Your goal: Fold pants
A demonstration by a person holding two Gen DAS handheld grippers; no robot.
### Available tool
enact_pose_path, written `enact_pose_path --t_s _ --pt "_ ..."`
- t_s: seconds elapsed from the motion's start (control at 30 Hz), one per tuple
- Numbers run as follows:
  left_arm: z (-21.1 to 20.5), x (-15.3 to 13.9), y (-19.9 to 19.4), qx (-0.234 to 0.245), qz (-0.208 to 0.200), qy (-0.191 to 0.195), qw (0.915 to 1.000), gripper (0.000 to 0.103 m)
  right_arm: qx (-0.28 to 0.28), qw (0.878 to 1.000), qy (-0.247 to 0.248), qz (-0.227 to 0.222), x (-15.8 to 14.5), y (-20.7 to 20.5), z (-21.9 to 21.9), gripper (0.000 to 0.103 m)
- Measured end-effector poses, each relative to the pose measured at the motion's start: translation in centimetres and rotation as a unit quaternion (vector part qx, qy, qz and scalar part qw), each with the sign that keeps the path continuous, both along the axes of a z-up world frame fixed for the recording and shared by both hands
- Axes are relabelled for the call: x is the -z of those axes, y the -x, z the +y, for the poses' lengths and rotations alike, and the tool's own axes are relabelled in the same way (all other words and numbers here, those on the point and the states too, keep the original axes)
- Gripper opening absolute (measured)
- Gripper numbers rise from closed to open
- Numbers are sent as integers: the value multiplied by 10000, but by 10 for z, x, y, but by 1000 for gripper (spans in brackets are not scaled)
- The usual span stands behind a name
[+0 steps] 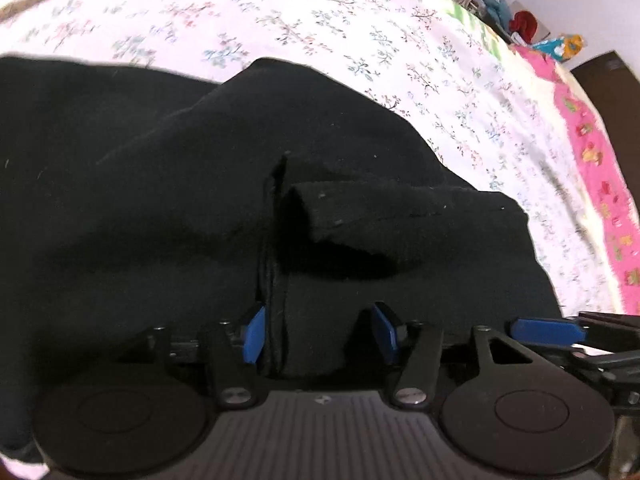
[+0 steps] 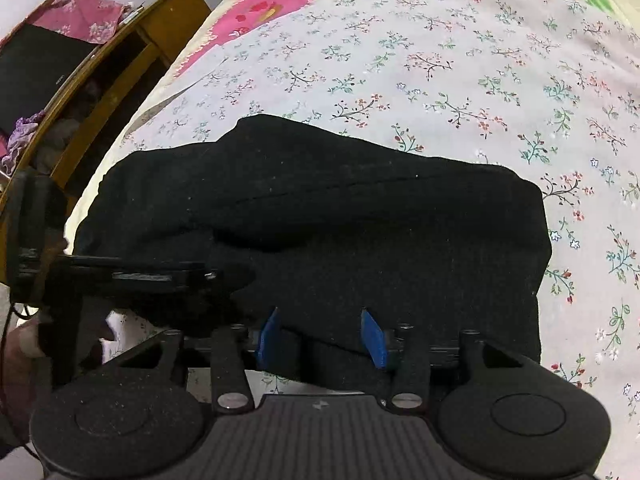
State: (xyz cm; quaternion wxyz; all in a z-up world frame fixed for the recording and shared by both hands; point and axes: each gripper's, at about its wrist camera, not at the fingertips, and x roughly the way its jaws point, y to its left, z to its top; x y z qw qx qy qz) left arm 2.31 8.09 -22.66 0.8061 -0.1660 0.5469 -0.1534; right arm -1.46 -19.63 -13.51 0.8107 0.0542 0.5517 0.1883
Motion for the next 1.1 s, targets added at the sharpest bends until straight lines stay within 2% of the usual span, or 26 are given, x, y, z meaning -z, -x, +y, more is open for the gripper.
enact_pose_path --t_s 0.03,0.07,0.1,0.3,0.57,0.7,0.87,1.0,1.1 --pt "-2 -3 1 27 -81 -9 10000 52 -10 10000 22 -34 -1 0 0 33" --pt "-2 -6 2 87 -135 -4 9999 30 -18 10000 38 -68 -1 0 0 33" --pt "-2 -8 2 140 -135 24 9998 21 -27 9999 48 -86 -1 -2 0 33" --pt "2 -30 9 345 -338 216 9986 20 -70 9998 51 -176 0 -10 10 33" --pt "24 -49 11 295 -503 818 9949 18 -274 9983 -500 -96 3 -18 47 32" --pt "43 -57 15 302 -597 771 9948 18 -525 9960 -710 -121 -1 -18 70 30" --pt "56 -53 17 285 -541 798 9949 17 -514 9945 -909 0 -1 -17 77 29" --pt "53 -48 18 279 -501 772 9954 17 -573 9955 -757 7 -1 -16 80 29" --pt "54 -37 16 343 -385 560 9971 18 -680 9961 -552 -108 1 -15 87 29"
